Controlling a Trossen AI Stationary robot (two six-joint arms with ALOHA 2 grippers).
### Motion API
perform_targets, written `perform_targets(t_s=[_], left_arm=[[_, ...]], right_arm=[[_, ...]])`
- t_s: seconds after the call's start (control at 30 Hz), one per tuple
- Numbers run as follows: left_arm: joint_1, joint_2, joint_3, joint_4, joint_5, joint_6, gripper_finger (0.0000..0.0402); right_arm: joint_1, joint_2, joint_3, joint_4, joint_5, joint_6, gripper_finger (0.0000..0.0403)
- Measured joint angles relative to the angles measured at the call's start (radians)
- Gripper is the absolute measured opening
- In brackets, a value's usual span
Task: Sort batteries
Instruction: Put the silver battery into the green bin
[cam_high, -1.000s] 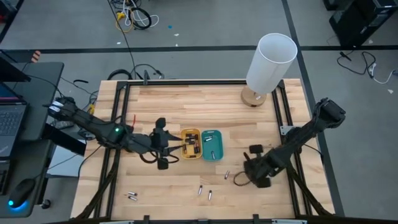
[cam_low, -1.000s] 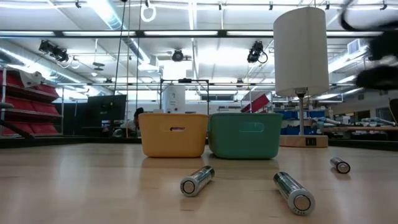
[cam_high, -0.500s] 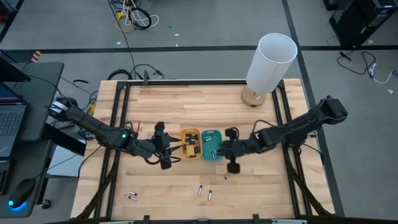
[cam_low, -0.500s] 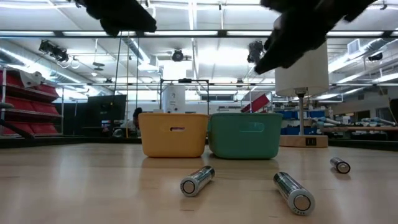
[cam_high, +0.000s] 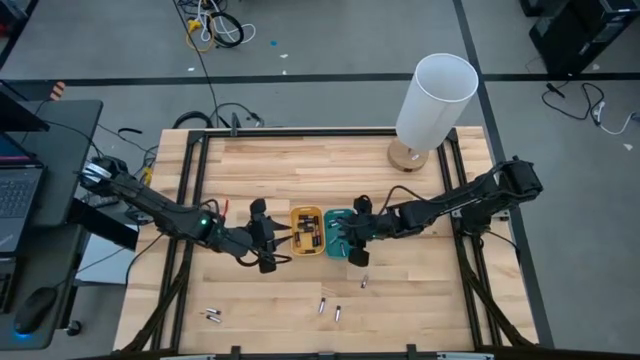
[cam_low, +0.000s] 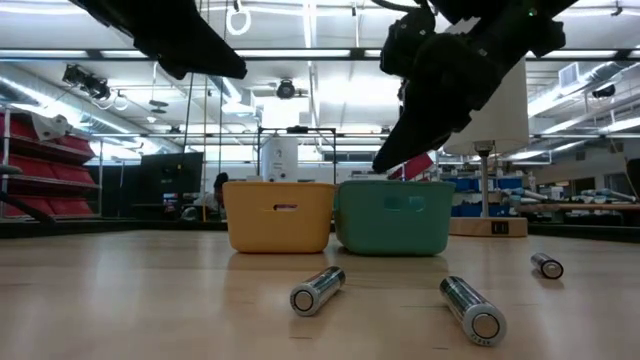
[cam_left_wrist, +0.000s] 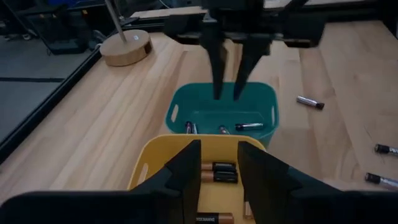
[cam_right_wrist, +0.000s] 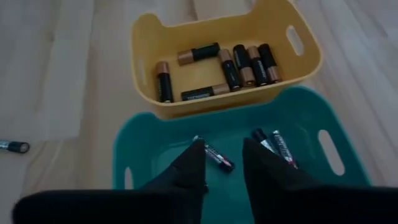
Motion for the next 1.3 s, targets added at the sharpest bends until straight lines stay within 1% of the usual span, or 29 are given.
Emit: perform_targets(t_s=[0.17, 0.27, 0.33, 0.53, 0.63, 0.77, 0.9, 1.0, 1.13, 1.3], left_arm=[[0.0, 0.052, 0.0, 0.006, 0.033, 0.025, 0.012], [0.0, 0.072, 0.0, 0.009, 0.04, -0.006, 0.012], [-0.001, 0.074, 0.002, 0.027, 0.065, -0.022, 0.012], [-0.001, 0.075, 0.003, 0.054, 0.074, -0.023, 0.012], [-0.001, 0.075, 0.003, 0.06, 0.074, 0.006, 0.012], [-0.001, 0.075, 0.003, 0.068, 0.067, 0.062, 0.012], [-0.001, 0.075, 0.003, 0.053, 0.076, 0.051, 0.012], [-0.002, 0.075, 0.003, 0.022, 0.135, 0.021, 0.012], [-0.002, 0.075, 0.003, -0.028, 0.233, -0.058, 0.0119], [-0.002, 0.075, 0.003, -0.072, 0.309, -0.128, 0.0119]], right_arm=[[-0.008, -0.001, 0.0, -0.001, 0.0, -0.01, 0.0135], [-0.003, -0.003, 0.0, -0.001, -0.001, -0.021, 0.0154], [0.006, -0.003, 0.0, -0.004, 0.0, -0.022, 0.0162], [0.036, -0.003, 0.0, -0.002, 0.01, -0.028, 0.0165], [0.045, -0.003, 0.0, 0.01, 0.029, -0.034, 0.0165], [0.057, -0.003, 0.0, 0.056, 0.083, -0.017, 0.0165], [0.075, -0.004, 0.0, 0.107, 0.148, 0.001, 0.0165], [0.095, -0.004, 0.0, 0.131, 0.186, 0.003, 0.0164], [0.132, -0.004, 0.0, 0.155, 0.243, 0.02, 0.0164], [0.214, -0.004, 0.0, 0.129, 0.237, -0.008, 0.0164]])
